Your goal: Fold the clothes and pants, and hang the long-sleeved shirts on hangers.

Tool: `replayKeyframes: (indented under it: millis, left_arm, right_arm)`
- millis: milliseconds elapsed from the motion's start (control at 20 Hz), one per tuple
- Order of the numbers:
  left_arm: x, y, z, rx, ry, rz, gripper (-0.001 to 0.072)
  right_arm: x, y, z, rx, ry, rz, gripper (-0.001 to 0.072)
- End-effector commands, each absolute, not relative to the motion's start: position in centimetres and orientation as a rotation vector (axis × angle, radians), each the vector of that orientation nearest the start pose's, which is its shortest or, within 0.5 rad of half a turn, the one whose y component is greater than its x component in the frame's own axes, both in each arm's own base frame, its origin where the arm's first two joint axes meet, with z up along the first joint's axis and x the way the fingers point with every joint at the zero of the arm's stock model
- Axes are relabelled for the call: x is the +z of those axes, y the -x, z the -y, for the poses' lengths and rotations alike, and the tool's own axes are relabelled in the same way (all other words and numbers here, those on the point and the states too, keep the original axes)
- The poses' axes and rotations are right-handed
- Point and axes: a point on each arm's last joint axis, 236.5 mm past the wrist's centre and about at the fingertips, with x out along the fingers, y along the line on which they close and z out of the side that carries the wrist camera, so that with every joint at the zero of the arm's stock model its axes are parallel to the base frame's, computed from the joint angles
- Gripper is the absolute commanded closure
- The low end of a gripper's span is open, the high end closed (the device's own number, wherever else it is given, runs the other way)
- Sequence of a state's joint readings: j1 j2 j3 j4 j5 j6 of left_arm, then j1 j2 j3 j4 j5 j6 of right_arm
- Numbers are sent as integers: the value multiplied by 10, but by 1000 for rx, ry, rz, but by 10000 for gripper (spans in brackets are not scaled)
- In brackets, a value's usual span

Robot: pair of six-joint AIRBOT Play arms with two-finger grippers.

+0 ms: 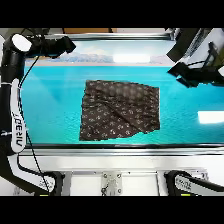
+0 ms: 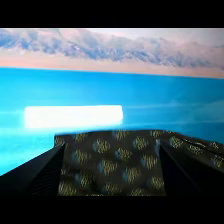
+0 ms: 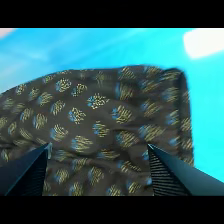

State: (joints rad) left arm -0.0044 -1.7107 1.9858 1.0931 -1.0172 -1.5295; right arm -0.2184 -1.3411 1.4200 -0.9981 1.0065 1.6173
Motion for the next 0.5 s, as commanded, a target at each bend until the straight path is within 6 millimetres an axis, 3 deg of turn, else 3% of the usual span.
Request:
replayKeyframes:
  millis: [0, 100, 200, 300, 450]
  left_arm:
    - [141, -565, 51, -234, 390, -870, 86]
    - [112, -528, 15, -151, 381, -977, 86]
    - [71, -477, -1, -94, 398, -1103, 86]
    - [22, -415, 3, -68, 444, -1254, 85]
    - [-45, -320, 28, -82, 507, -1456, 86]
  right_arm:
    - [153, -494, 25, 64, -596, -762, 66]
    - [156, -466, 24, 69, -480, -823, 67]
    - [150, -433, 15, 74, -394, -902, 67]
    - [145, -406, -1, 103, -359, -947, 67]
    - [139, -383, -21, 138, -344, -963, 67]
